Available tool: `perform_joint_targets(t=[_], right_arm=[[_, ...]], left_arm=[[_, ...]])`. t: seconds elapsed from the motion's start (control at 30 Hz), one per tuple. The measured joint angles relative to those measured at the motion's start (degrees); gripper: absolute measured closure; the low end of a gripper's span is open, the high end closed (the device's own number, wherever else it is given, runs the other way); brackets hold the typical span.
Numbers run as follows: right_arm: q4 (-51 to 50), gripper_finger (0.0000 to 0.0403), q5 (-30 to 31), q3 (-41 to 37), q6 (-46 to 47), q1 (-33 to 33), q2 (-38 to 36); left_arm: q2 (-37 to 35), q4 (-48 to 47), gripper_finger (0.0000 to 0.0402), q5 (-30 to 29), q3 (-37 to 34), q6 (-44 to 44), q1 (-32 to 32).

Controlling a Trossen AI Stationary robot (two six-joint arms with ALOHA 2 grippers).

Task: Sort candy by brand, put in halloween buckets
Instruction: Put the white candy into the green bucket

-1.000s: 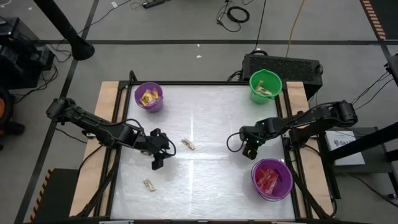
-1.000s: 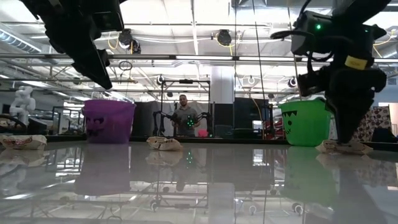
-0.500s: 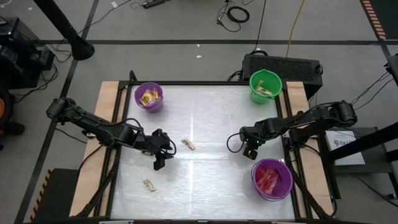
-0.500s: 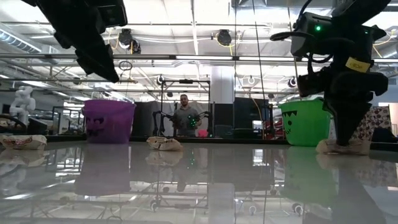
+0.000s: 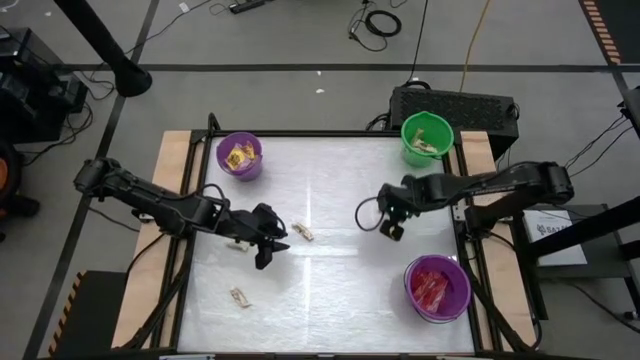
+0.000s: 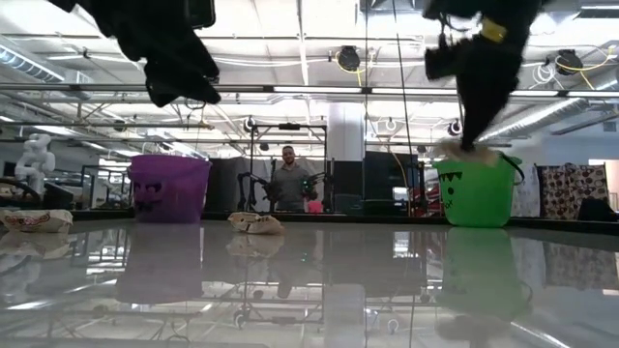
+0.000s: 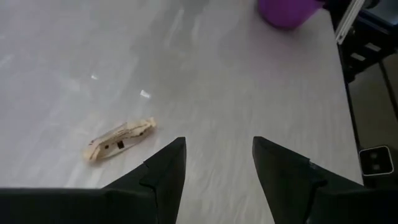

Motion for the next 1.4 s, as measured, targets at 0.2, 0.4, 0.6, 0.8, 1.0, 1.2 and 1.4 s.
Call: perform_joint_targets(t=[0.2, 0.4, 0.6, 0.8, 1.0, 1.2, 1.4], right_arm=[[-11.28, 0.0403, 7.93, 12.47, -3.92, -5.36, 0.0], [-14.79, 0.0403, 14.86, 18.29, -9.52, -15.79, -0.02], [-16.03, 0.0402, 15.87, 18.6, -10.9, -30.1, -0.02], [-10.61, 0.0402, 16.14, 18.6, -13.54, -41.02, -0.02], [-7.92, 0.04, 14.25, 18.6, -17.21, -46.04, 0.24], [-7.92, 0.0385, 14.2, 18.6, -20.77, -48.55, 0.24], [-7.96, 0.0363, 12.43, 18.6, -22.34, -49.27, 0.24]], left_arm=[[-0.02, -0.13, 0.021, 3.88, 0.67, 0.32, 2.8], [-0.02, -0.04, 0.021, 4.82, 0.67, -0.12, 4.64], [-0.02, -0.04, 0.021, 6.94, 0.67, -1.53, 4.78], [-0.04, -0.06, 0.021, 7.04, 0.67, -3.25, 4.71], [-0.06, -0.08, 0.021, 6.97, 0.69, -4.72, 4.73], [-0.06, -0.28, 0.021, 5.7, 0.69, -6.17, 4.73], [-0.06, -0.26, 0.021, 3.38, 0.69, -6.21, 4.72]])
